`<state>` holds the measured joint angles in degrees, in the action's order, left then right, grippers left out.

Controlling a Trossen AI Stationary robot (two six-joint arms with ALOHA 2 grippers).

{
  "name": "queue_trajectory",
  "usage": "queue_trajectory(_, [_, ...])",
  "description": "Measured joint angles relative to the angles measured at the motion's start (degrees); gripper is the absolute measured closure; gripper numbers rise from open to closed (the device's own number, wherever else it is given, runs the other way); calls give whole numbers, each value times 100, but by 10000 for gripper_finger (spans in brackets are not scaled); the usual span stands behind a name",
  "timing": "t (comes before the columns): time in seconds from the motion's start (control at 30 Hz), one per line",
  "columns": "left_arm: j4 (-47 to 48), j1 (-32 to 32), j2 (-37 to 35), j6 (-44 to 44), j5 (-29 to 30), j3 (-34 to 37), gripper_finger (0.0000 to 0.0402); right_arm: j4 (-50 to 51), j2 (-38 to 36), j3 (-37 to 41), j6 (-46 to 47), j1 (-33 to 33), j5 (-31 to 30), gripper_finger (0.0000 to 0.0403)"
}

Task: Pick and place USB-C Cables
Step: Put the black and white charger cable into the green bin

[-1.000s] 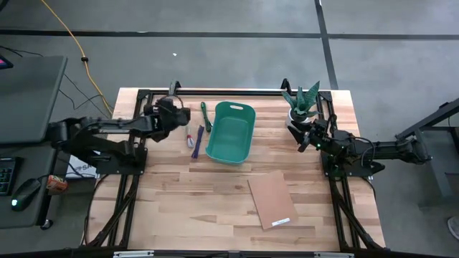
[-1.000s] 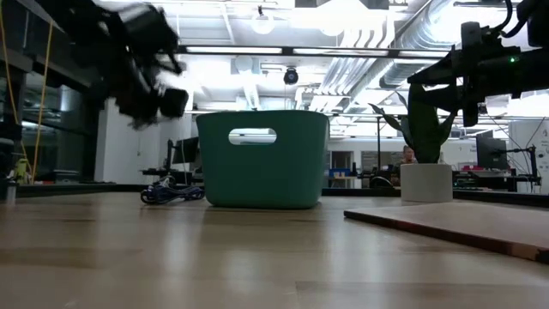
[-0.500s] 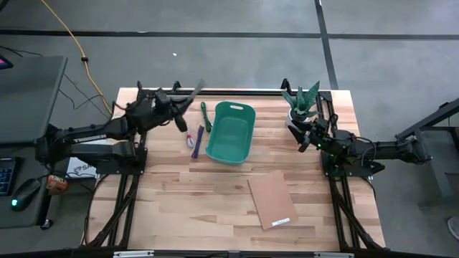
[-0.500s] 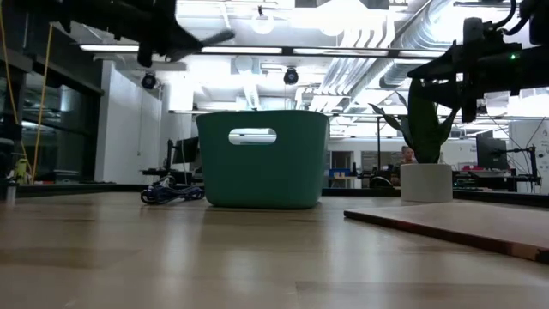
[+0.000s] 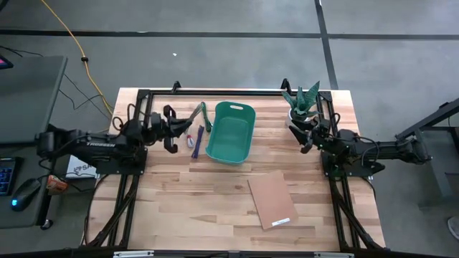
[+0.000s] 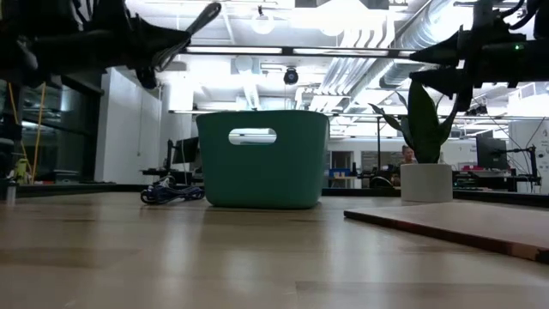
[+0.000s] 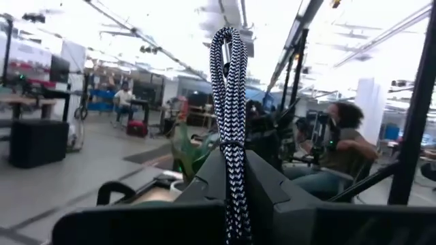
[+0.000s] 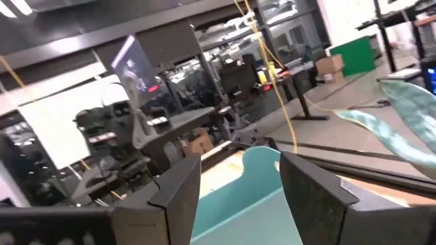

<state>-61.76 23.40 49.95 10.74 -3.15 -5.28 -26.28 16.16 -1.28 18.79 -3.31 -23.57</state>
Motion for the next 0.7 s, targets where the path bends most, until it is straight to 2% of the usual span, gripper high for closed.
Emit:
queue_trajectory(0.2, [-258,-105,308,60,-44,0,401,-38,12,0,70,1,283,210])
queue_trajectory(0.3, [-608,-307,550,63,100,-35,401,-396,262,0,194,0,332,210])
queue_trajectory(0.4, [-616,-548,969,21,349,-316,401,-985,768,0,173,0,555,210])
queue_trajectory(0.53, [-622,-819,1700,-80,395,-910,401,-1666,1706,-35,175,2,773,210])
queue_trajectory(0.7, [-614,-933,2566,11,537,-1453,401,-2268,2872,-430,153,7,1034,210])
